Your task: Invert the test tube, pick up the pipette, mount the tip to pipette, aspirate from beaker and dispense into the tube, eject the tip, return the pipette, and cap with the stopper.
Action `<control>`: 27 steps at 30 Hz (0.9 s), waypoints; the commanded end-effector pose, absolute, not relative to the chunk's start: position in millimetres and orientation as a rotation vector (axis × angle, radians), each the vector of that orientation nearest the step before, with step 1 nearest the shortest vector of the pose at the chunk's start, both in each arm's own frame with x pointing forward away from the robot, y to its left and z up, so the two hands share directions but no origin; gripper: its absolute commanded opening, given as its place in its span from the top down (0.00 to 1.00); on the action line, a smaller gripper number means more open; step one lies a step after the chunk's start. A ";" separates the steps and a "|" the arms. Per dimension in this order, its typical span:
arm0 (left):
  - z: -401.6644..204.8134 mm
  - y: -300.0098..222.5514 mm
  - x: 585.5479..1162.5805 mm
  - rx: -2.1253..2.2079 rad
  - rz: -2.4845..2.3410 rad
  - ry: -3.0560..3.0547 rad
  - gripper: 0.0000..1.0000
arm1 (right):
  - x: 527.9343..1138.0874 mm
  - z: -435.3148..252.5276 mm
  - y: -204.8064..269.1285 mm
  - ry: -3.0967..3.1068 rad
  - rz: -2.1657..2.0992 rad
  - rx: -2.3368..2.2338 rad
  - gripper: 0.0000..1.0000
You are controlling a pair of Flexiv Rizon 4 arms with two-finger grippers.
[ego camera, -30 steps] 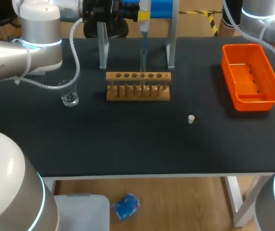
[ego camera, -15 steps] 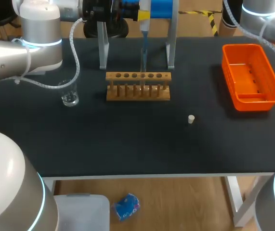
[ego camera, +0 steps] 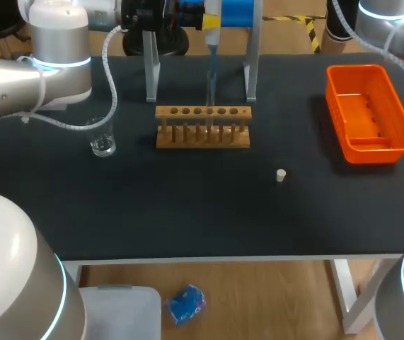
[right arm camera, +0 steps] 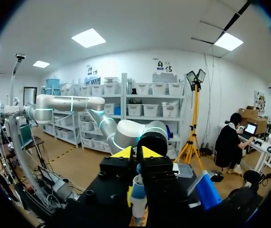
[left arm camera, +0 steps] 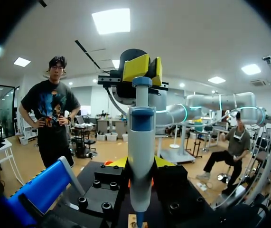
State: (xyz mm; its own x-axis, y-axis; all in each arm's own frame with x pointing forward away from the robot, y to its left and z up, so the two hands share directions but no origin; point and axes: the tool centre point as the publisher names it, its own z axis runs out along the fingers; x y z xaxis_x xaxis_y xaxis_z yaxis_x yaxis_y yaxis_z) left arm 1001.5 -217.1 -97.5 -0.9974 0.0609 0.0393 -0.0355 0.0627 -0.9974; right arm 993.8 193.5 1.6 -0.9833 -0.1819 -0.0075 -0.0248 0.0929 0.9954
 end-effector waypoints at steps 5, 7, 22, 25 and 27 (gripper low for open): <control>-96.5 -217.1 1000.8 -0.023 2.102 -2.241 1.00 | 979.1 14.4 155.5 -2.329 -1.923 0.195 0.00; -96.5 -217.1 1000.8 -0.023 2.102 -2.241 1.00 | 975.8 12.0 147.2 -2.368 -1.891 0.193 0.00; -96.5 -217.1 1000.8 -0.023 2.102 -2.241 1.00 | 954.4 -43.0 95.1 -2.632 -1.685 0.242 0.00; -96.5 -217.1 1000.8 -0.023 2.102 -2.241 1.00 | 949.7 -59.5 91.3 -2.630 -1.655 0.234 0.00; -96.5 -217.1 1000.8 -0.023 2.102 -2.241 1.00 | 946.3 -71.6 89.0 -2.632 -1.647 0.224 0.00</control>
